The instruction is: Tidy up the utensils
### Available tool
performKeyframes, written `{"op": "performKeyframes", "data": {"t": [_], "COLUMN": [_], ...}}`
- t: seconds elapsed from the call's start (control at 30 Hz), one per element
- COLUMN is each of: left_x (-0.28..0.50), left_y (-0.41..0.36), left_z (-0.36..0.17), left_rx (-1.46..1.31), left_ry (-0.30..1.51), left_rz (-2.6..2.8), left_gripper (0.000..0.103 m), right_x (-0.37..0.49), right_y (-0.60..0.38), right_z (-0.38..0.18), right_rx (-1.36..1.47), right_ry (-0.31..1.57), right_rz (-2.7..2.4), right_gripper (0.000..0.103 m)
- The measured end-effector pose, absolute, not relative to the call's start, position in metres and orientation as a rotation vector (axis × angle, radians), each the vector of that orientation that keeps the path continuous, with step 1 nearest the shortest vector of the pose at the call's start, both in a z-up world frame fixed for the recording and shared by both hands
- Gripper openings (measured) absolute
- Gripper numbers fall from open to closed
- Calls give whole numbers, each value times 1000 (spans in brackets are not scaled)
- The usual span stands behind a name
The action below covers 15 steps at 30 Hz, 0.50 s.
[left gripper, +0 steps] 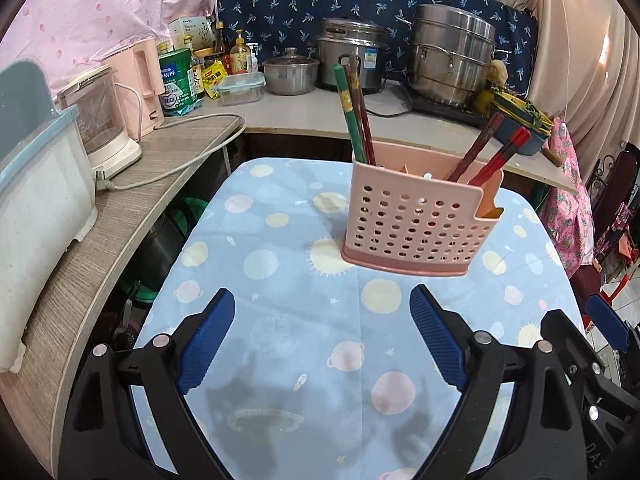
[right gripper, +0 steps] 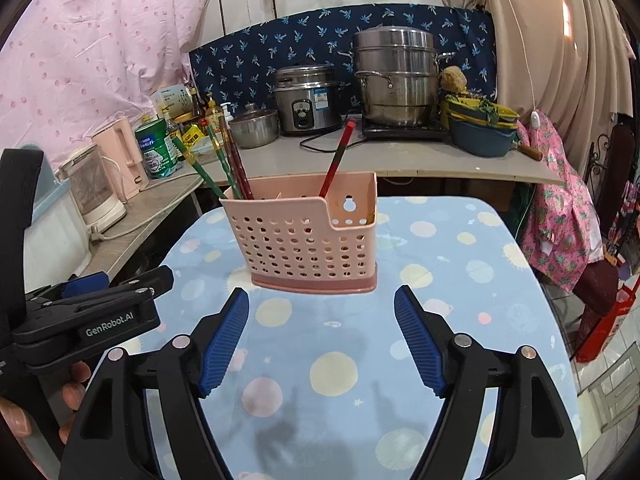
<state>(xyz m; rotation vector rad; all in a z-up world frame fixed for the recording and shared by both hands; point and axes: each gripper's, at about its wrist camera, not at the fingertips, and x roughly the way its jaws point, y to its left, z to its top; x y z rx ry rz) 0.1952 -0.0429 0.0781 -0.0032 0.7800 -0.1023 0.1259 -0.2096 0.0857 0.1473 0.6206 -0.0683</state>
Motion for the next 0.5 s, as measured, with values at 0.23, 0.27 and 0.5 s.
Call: {"op": "performKeyframes", "data": {"t": [0.23, 0.27, 0.5], "left_x": [191, 190, 188], "left_y": [-39, -39, -40], "left_z": [66, 65, 55], "left_rx": [-12, -11, 7], "left_ry": [798, 800, 811], "left_rz": [-91, -90, -83], "left_gripper": [89, 89, 90], "right_x": [119, 118, 117], "right_y": [-211, -210, -209], "right_z": [75, 73, 65], "right_rx": [165, 158, 140], "right_ry": [645, 644, 664], "right_rz": [-75, -82, -96], "right_gripper": [84, 84, 84]}}
